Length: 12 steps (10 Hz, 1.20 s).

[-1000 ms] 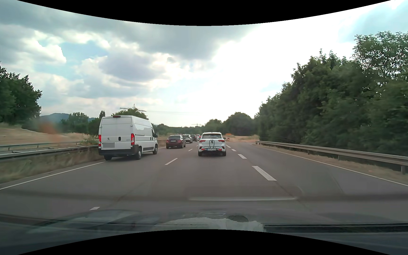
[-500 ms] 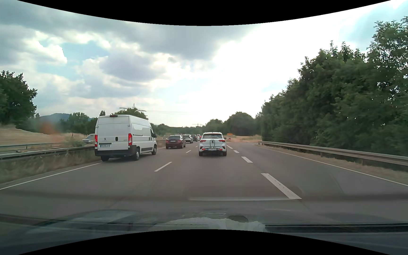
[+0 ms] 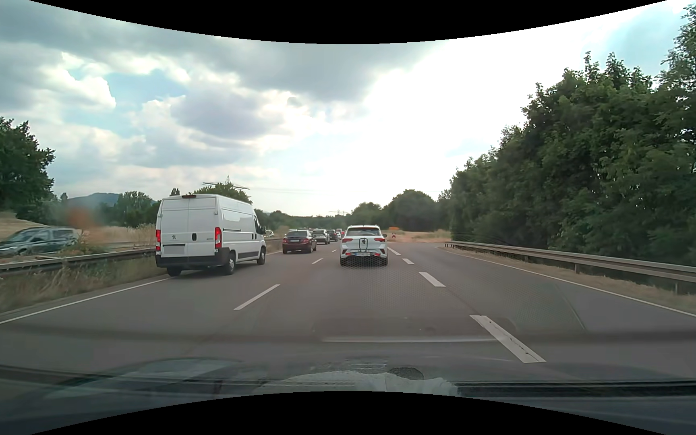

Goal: Follow the waypoints while adhering to traffic rules and regulations

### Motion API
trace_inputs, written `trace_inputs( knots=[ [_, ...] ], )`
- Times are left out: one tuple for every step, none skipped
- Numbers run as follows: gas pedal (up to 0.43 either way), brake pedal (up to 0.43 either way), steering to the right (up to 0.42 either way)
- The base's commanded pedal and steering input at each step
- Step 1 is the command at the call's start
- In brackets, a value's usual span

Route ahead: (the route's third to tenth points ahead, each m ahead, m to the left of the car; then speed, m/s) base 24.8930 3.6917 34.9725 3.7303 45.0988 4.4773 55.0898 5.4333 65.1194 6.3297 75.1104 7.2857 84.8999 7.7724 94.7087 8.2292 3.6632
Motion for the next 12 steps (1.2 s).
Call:
trace_inputs(
  knots=[
    [0.000,0.000,-0.008],
    [0.000,0.000,-0.008],
    [0.000,0.000,-0.008],
    [0.000,0.000,-0.007],
    [0.000,0.000,-0.007],
    [0.000,0.000,-0.007],
    [0.000,0.000,-0.007],
    [0.000,0.000,-0.008],
    [0.000,0.000,-0.007],
    [0.000,0.000,-0.007],
    [0.000,0.000,-0.007],
    [0.000,0.000,-0.007]
  ],
)
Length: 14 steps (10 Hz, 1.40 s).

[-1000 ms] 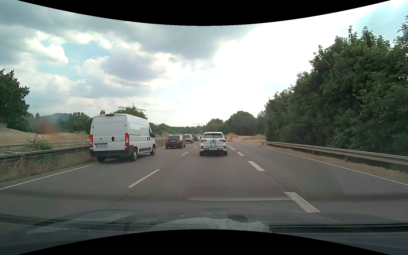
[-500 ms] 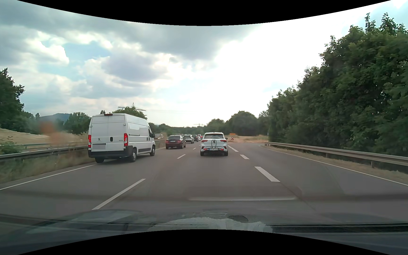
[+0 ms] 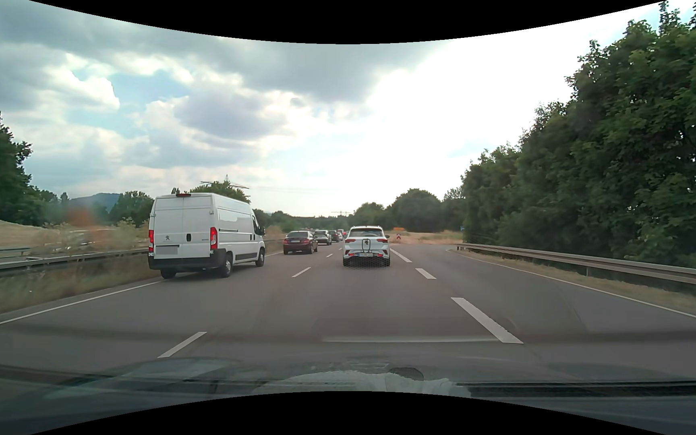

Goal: Follow the waypoints while adhering to traffic rules and regulations

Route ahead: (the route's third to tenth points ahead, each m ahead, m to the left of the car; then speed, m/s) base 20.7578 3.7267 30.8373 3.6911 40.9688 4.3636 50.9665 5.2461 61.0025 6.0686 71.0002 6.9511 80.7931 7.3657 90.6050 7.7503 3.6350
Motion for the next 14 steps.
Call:
trace_inputs(
  knots=[
    [0.000,0.000,-0.007],
    [0.000,0.000,-0.007],
    [0.000,0.000,-0.007],
    [0.008,0.000,-0.007],
    [0.008,0.000,-0.006],
    [0.008,0.000,-0.004],
    [0.020,0.000,-0.002],
    [0.020,0.000,0.000],
    [0.020,0.000,-0.001],
    [0.020,0.000,-0.001],
    [0.020,0.000,-0.001],
    [0.020,0.000,-0.001],
    [0.020,0.000,-0.001],
    [0.020,0.000,-0.001]
  ],
)
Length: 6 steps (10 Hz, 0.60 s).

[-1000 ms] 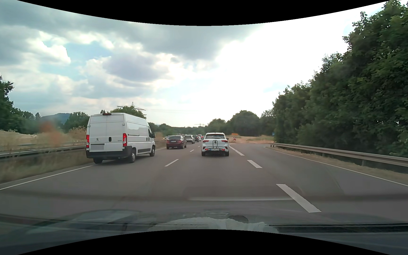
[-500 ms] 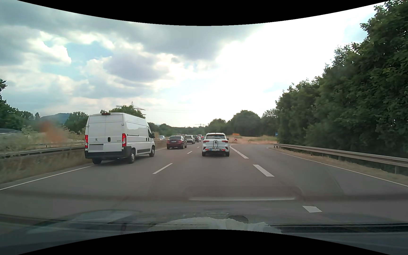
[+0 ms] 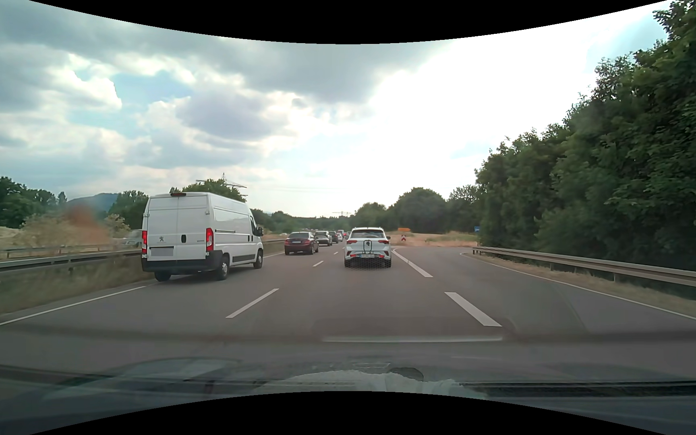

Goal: Follow the waypoints while adhering to traffic rules and regulations

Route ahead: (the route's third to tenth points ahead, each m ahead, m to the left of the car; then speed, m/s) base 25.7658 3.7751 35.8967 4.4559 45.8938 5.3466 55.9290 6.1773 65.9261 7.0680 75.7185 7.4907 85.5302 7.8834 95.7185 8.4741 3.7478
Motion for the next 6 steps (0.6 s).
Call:
trace_inputs(
  knots=[
    [0.020,0.000,-0.001],
    [0.020,0.000,-0.001],
    [0.020,0.000,-0.001],
    [0.020,0.000,0.000],
    [0.020,0.000,-0.001],
    [0.008,0.000,0.000]
  ],
)
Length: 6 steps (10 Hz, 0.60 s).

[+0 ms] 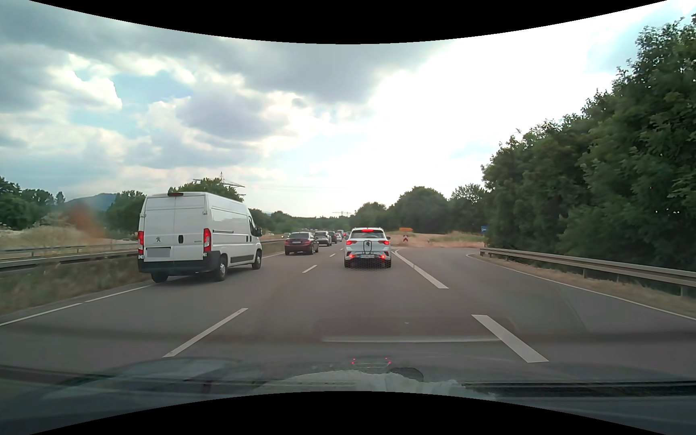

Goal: Follow the waypoints while adhering to traffic rules and regulations

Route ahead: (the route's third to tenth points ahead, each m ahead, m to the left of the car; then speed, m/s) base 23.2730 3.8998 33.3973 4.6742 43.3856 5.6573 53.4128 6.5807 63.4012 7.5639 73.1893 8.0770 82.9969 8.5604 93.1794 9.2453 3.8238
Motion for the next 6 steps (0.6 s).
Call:
trace_inputs(
  knots=[
    [0.000,0.000,0.000],
    [0.000,0.000,0.000],
    [0.000,0.000,0.000],
    [0.000,0.000,0.000],
    [0.000,0.000,0.000],
    [0.000,0.000,0.000]
  ],
)
